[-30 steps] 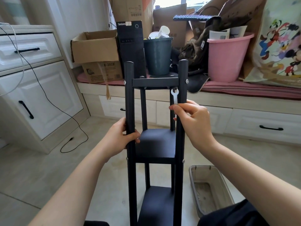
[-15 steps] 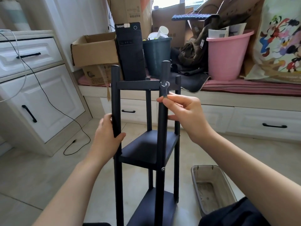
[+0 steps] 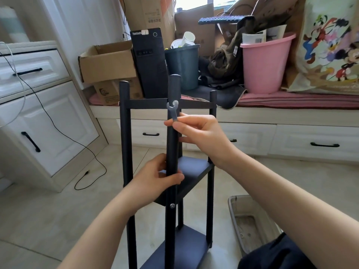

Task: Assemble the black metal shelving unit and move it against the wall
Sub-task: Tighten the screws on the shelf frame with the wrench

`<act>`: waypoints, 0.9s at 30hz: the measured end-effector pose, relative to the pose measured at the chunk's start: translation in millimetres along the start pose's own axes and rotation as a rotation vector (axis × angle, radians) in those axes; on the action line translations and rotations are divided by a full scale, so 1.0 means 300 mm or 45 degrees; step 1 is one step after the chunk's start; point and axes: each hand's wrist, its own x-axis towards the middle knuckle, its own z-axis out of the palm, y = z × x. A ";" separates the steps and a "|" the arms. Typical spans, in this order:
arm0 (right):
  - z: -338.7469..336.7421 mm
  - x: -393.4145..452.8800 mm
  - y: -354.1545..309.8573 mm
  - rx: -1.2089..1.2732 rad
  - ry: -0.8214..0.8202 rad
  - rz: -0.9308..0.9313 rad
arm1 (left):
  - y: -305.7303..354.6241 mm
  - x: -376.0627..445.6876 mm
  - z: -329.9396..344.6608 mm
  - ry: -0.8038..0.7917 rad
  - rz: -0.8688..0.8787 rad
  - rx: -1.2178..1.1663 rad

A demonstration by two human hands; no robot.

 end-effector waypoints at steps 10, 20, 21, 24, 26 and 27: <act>-0.005 -0.001 0.008 -0.117 -0.002 -0.002 | -0.005 0.003 -0.019 0.068 -0.035 0.018; -0.035 -0.022 0.066 -0.109 0.062 0.272 | -0.005 -0.011 -0.047 0.124 -0.078 0.090; -0.035 -0.020 0.073 -0.128 0.062 0.285 | -0.003 -0.013 -0.049 0.138 -0.072 0.114; -0.028 0.000 0.091 -0.239 0.020 0.321 | 0.001 -0.016 -0.052 0.189 -0.060 0.205; -0.020 0.023 0.099 -0.323 -0.006 0.322 | 0.000 -0.014 -0.054 0.229 -0.071 0.262; -0.015 0.037 0.101 -0.368 -0.012 0.313 | 0.000 -0.012 -0.055 0.249 -0.081 0.282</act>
